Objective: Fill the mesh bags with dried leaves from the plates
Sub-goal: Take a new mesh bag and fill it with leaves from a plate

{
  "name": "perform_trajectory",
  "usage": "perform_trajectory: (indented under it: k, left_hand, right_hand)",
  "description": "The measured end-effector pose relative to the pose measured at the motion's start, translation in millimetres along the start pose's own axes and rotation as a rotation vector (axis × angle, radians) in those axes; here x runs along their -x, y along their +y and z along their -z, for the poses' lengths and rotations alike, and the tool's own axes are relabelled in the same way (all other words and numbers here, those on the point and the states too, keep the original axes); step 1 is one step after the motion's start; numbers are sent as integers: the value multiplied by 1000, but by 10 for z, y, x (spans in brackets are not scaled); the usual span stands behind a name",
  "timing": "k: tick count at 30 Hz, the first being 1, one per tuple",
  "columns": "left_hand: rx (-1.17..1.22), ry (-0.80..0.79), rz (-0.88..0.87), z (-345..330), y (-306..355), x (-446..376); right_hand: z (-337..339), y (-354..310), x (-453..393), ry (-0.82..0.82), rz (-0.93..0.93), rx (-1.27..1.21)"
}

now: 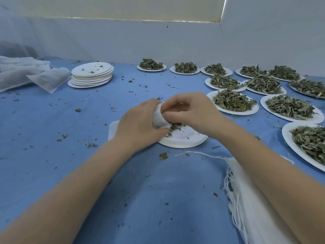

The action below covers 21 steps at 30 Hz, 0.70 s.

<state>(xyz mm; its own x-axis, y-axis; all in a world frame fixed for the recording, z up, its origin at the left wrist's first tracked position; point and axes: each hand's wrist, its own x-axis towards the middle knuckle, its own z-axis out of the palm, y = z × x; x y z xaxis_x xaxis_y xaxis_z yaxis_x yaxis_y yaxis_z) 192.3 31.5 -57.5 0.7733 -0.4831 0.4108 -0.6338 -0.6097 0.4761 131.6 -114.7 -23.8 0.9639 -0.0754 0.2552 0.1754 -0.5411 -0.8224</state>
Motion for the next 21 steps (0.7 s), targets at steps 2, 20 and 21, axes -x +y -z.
perform_trajectory:
  k: [2, 20, 21]
  left_hand:
    - [-28, -1, -26, -29, 29, 4]
    - [-134, 96, -47, 115, -155, -163]
    - [-137, 96, -46, 117, -161, -163]
  right_hand:
    - [-48, 7, -7, 11, 44, 157]
    - [28, 193, -252, -76, 57, 619]
    - [12, 222, -282, -186, 25, 723]
